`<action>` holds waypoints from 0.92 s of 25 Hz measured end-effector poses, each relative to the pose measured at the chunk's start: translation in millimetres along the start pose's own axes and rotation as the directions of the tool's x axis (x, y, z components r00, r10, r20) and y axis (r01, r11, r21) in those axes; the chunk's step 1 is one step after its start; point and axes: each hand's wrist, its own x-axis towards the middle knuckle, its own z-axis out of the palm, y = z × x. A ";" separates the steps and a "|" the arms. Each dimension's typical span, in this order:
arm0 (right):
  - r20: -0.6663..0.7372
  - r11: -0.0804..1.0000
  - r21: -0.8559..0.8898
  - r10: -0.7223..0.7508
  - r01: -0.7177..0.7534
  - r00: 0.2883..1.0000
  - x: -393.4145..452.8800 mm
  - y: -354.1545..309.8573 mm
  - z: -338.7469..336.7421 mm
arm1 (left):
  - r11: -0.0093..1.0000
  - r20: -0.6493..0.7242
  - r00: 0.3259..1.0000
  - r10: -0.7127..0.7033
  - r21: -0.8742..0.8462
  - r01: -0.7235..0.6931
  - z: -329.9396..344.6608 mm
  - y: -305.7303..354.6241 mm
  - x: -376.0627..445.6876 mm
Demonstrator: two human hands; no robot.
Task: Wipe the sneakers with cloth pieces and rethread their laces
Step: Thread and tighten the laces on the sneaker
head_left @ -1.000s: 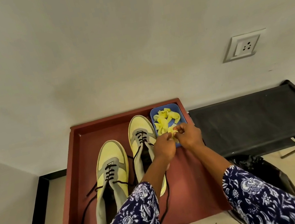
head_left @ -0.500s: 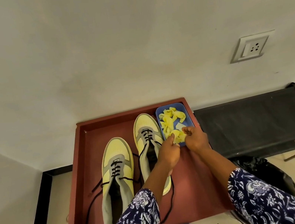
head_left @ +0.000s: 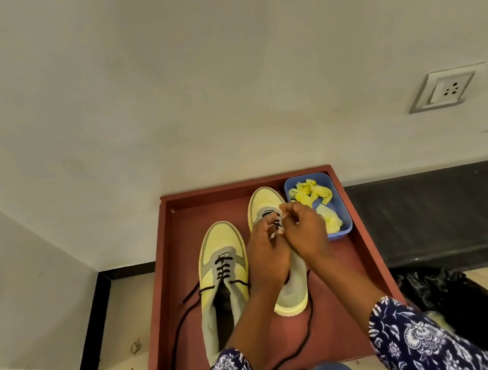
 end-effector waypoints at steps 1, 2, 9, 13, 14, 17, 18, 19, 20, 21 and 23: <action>0.026 0.999 0.013 -0.032 0.032 0.999 -8.7 -6.6 8.4 | 1.000 -0.034 0.999 0.016 0.021 -0.016 -10.4 -1.0 -0.8; 0.056 0.998 0.021 -0.057 0.056 0.997 -16.7 -11.2 17.6 | 0.999 -0.068 0.997 0.024 0.051 -0.021 -21.7 -3.5 -1.9; 0.447 0.984 -0.132 -0.048 0.119 0.893 -61.1 -7.6 62.1 | 0.951 -0.082 0.996 -0.020 0.306 0.045 -103.4 -53.8 -18.8; 0.516 0.961 -0.237 -0.002 0.145 0.857 -76.2 -4.6 71.5 | 0.867 0.107 0.994 -0.033 0.498 -0.025 -120.0 -73.6 -35.0; 0.513 0.960 -0.243 0.008 0.136 0.858 -76.7 -5.0 72.0 | 0.849 0.137 0.990 -0.031 0.526 -0.046 -121.5 -75.7 -36.5; 0.526 0.953 -0.270 0.028 0.136 0.850 -78.4 -11.6 67.0 | 0.809 0.160 0.986 -0.054 0.586 -0.051 -126.1 -79.5 -35.6; 0.531 0.950 -0.281 0.033 0.139 0.847 -78.4 -15.4 63.7 | 0.793 0.158 0.985 -0.063 0.607 -0.046 -127.3 -80.6 -34.7; 0.537 0.944 -0.299 0.043 0.142 0.842 -77.7 -19.8 60.3 | 0.775 0.154 0.985 -0.073 0.631 -0.041 -127.9 -81.9 -34.0; 0.547 0.934 -0.322 0.051 0.154 0.836 -76.4 -23.4 57.8 | 0.756 0.145 0.986 -0.080 0.654 -0.034 -128.0 -83.0 -33.7; 0.559 0.923 -0.347 0.059 0.169 0.827 -74.1 -27.0 56.4 | 0.736 0.130 0.988 -0.088 0.676 -0.023 -127.7 -84.2 -33.9; 0.585 0.901 -0.385 0.072 0.198 0.808 -67.1 -33.7 56.7 | 0.698 0.087 0.992 -0.091 0.717 0.001 -126.4 -86.2 -35.6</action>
